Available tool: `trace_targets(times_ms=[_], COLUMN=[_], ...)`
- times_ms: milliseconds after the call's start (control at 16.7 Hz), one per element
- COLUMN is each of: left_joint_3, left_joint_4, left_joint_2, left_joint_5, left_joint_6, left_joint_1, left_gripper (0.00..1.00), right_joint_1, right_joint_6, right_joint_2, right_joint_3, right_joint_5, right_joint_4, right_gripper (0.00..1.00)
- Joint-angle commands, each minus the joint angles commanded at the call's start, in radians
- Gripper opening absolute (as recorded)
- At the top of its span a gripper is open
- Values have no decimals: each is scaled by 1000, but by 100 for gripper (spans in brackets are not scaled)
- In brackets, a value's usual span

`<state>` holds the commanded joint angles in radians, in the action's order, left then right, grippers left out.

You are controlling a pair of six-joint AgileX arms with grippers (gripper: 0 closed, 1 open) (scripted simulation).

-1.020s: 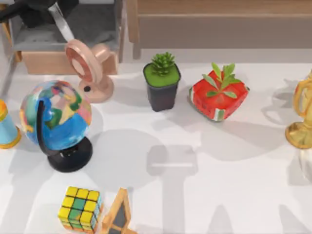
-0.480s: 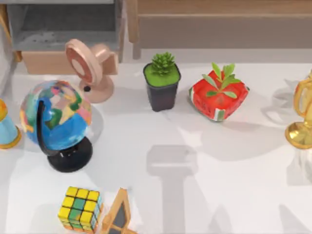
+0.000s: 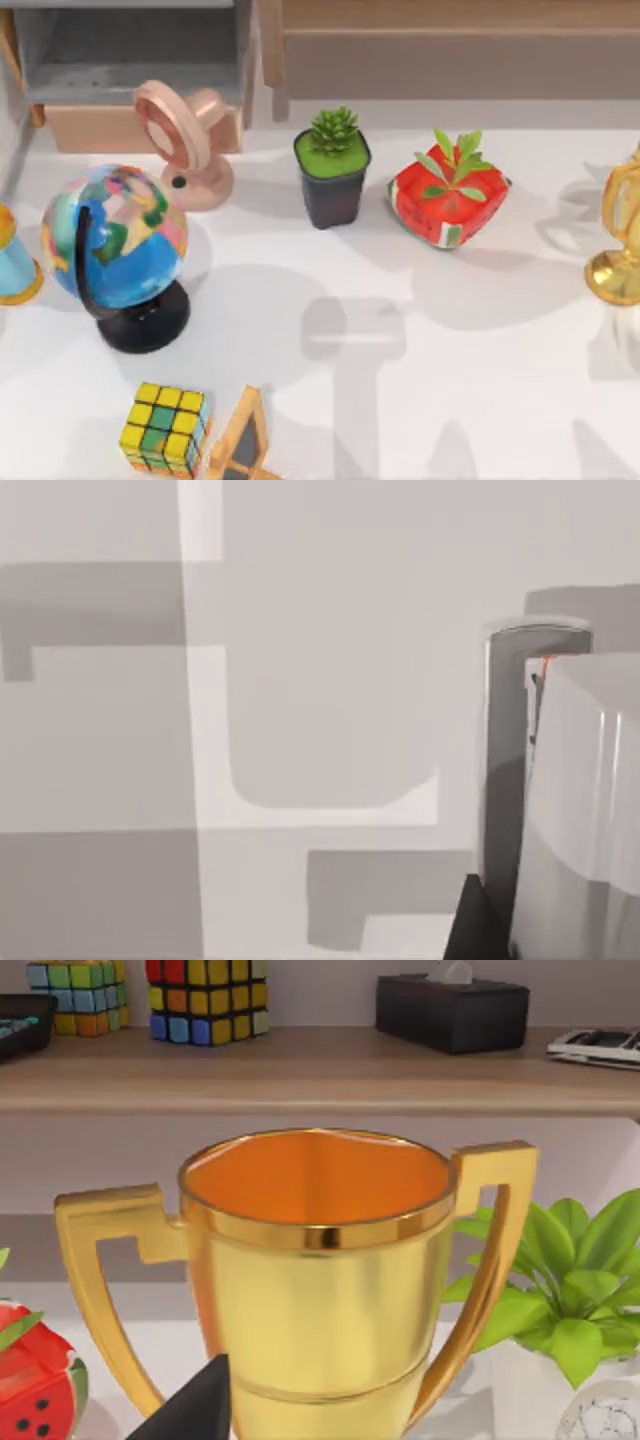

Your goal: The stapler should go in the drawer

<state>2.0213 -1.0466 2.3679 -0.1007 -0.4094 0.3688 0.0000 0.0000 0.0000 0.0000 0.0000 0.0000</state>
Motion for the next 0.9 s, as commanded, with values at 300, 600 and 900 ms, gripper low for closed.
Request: trace_targets(times_ms=[300,600,900], left_joint_3=[1,32,10], left_joint_4=[1,67,78], left_joint_2=[-1,28,24], left_joint_5=[3,-31,-22], left_joint_6=[0,11,0], left_joint_1=[-5,0,-3], left_gripper=[0,0,0], right_joint_1=[0,0,0], right_joint_6=[0,0,0], right_joint_2=[0,0,0], right_joint_3=[0,0,0], right_joint_5=[0,0,0], right_joint_4=[0,0,0], right_gripper=[100,100,100])
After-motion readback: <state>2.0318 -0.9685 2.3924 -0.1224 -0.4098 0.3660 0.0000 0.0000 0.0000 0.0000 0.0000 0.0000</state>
